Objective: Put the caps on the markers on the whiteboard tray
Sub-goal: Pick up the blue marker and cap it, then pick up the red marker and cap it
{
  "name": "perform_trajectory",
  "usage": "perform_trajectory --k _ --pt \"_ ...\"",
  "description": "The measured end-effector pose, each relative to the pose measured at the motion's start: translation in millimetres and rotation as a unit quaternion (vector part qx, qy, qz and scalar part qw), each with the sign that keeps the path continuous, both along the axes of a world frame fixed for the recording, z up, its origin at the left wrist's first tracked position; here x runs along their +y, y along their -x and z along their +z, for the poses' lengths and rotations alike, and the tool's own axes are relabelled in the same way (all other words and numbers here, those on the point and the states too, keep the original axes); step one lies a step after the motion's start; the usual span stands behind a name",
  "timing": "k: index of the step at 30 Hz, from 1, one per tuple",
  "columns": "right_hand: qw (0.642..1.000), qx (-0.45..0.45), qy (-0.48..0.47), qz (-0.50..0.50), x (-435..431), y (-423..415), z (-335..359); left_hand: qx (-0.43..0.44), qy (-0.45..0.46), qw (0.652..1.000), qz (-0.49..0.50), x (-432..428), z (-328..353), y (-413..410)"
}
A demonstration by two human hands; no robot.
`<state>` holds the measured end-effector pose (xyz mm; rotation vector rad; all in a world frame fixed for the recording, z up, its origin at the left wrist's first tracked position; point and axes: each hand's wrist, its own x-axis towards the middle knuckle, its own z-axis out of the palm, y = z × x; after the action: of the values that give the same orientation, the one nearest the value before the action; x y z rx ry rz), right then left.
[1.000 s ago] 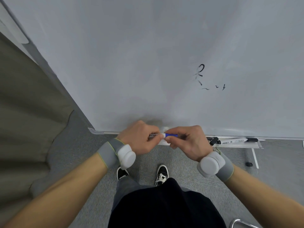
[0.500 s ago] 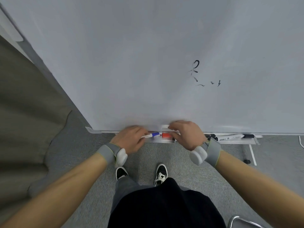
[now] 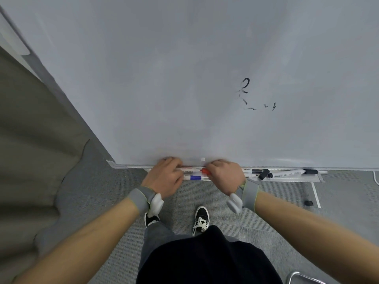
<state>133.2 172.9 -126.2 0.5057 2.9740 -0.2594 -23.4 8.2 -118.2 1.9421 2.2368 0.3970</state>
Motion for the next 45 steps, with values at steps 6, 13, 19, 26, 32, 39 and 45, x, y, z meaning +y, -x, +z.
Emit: perform_trajectory --k 6,13,19,26,32,39,45 --pt "1.000 0.028 -0.014 -0.001 -5 0 2 0.041 0.032 0.998 0.025 -4 -3 -15" --pt "0.999 0.041 -0.026 -0.021 -10 -2 3 0.058 0.076 0.993 0.075 -11 -9 -30" --pt "0.997 0.073 -0.013 -0.026 -9 -4 2 0.099 0.112 0.986 0.070 -15 -11 -27" --pt "0.985 0.158 0.053 -0.037 -7 -11 15 0.083 0.034 0.995 0.035 -15 -4 -21" --pt "0.939 0.219 0.227 -0.138 -1 -19 39 -0.020 -0.025 0.999 0.038 -21 19 -2" --pt "0.822 0.256 0.461 -0.214 7 -29 68 -0.101 -0.116 0.988 0.020 -15 64 14" --pt "0.788 0.280 0.514 -0.189 7 -28 93 -0.122 -0.144 0.982 0.005 -9 88 2"
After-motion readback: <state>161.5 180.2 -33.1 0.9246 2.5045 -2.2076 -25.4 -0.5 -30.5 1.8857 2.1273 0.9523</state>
